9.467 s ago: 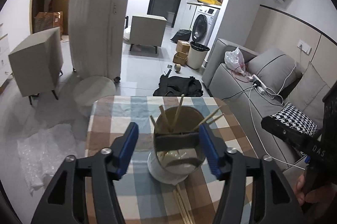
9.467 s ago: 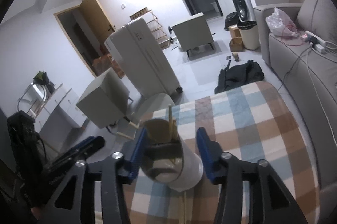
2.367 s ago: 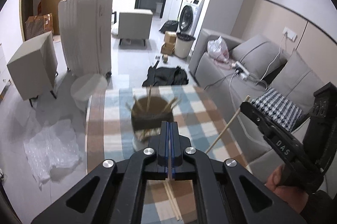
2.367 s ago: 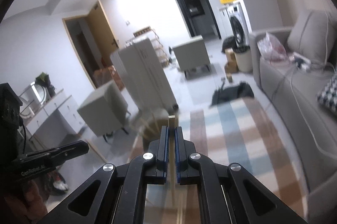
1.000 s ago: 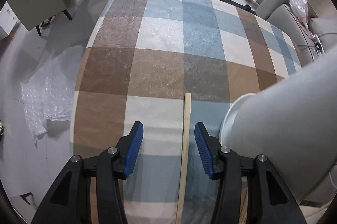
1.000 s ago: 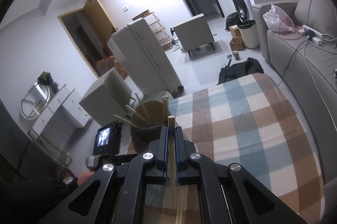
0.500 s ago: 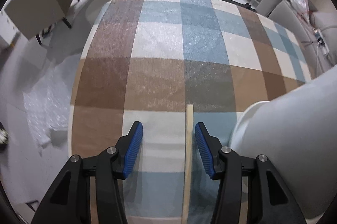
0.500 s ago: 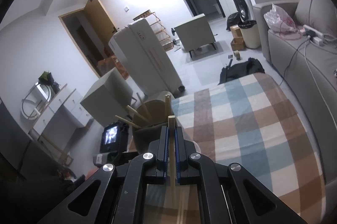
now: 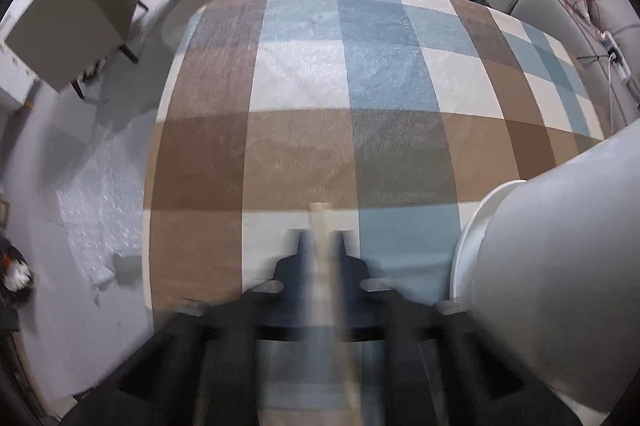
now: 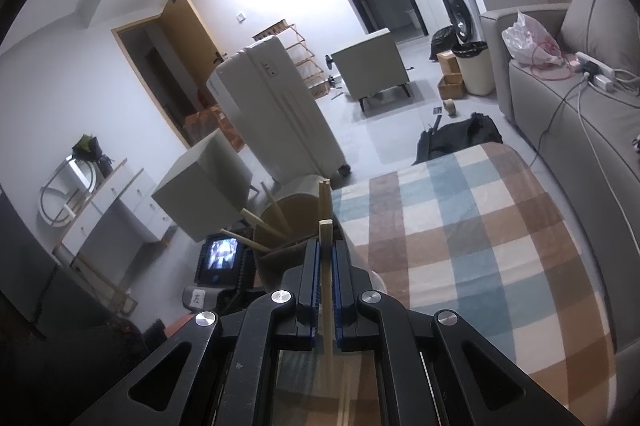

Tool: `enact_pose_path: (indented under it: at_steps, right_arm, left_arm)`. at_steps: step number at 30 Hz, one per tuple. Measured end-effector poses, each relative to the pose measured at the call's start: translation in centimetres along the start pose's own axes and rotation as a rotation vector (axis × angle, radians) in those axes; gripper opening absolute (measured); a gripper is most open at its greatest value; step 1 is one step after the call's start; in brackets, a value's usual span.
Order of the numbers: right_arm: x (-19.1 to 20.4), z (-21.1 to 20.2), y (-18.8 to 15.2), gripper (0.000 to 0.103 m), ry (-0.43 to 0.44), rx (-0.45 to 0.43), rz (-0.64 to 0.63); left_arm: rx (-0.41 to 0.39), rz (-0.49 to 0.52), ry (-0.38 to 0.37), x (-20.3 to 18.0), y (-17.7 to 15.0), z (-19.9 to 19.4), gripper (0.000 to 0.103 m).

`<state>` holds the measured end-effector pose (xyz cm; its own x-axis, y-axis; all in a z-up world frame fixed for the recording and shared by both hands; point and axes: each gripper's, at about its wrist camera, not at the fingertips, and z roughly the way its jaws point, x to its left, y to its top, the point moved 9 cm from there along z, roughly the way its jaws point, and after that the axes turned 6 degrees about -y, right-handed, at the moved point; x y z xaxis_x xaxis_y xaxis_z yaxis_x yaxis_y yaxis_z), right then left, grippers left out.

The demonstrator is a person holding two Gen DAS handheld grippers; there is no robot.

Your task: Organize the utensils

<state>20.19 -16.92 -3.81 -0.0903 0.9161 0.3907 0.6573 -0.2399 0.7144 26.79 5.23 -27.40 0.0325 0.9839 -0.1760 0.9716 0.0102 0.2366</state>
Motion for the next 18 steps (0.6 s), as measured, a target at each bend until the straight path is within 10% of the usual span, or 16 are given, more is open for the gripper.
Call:
enact_pose_path:
  at_steps: [18]
  right_arm:
    - [2.6,-1.2,-0.6,0.005,0.01,-0.036,-0.085]
  left_arm:
    - [-0.365,-0.151,-0.241,-2.1,-2.7,-14.2,0.002]
